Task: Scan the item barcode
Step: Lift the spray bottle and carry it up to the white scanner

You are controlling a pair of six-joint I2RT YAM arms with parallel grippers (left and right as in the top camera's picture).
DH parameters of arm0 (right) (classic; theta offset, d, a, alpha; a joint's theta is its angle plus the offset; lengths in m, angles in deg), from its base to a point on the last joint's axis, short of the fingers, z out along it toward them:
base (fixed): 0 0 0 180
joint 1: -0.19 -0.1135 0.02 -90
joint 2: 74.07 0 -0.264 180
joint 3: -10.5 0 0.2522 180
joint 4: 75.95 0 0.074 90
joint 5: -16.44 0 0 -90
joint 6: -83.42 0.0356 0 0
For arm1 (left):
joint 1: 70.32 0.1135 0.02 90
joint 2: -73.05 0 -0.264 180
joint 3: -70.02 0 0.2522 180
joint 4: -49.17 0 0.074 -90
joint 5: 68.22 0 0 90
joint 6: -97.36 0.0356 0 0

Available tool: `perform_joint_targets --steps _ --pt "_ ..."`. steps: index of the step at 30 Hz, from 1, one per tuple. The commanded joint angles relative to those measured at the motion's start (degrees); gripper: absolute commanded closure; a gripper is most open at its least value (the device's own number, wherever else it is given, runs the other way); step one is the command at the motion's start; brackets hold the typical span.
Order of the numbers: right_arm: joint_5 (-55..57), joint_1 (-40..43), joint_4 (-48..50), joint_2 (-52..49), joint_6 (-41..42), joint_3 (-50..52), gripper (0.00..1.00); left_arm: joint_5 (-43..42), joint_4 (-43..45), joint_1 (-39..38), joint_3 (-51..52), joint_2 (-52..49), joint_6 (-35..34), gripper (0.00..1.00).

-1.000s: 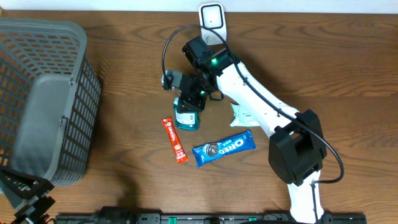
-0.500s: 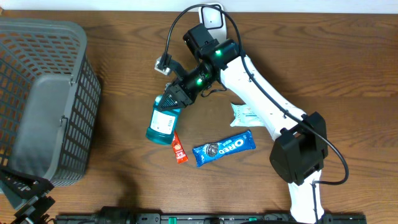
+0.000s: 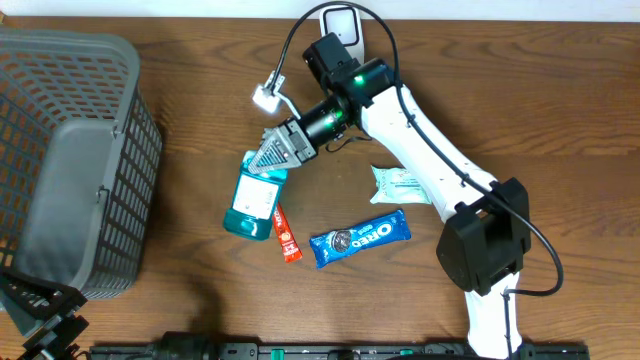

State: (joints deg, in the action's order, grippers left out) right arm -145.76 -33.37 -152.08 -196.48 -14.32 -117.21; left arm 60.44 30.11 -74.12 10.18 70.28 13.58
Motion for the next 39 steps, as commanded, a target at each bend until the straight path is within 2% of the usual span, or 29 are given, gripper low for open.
perform_joint_targets --steps 1,3,11,18,23,29,39 --pt "0.8 0.5 0.2 1.2 -0.2 -1.6 0.72 -0.8 0.4 0.3 0.1 0.5 0.3 0.08" --pt "4.7 0.5 0.4 1.2 -2.1 -1.6 0.74 -0.8 0.4 0.3 0.1 0.5 0.3 0.08" --pt "6.6 1.3 3.6 1.2 -8.8 -1.6 0.79 -0.8 0.4 0.3 0.1 0.5 0.3 0.08" --pt "24.6 2.2 4.9 1.2 -8.8 -1.6 0.83 -0.7 0.3 0.3 0.1 0.5 0.3 0.08" --pt "39.2 2.5 8.9 1.2 -8.8 -1.6 0.77 -0.7 -0.9 0.3 0.1 0.5 0.3 0.08" --pt "48.4 4.0 12.2 1.2 -9.6 -1.6 0.76 -0.7 -6.5 0.3 0.1 0.5 0.3 0.08" --pt "61.5 9.0 15.7 1.2 -13.2 -1.6 0.75 -0.7 -21.7 0.3 0.1 0.5 0.3 0.08"
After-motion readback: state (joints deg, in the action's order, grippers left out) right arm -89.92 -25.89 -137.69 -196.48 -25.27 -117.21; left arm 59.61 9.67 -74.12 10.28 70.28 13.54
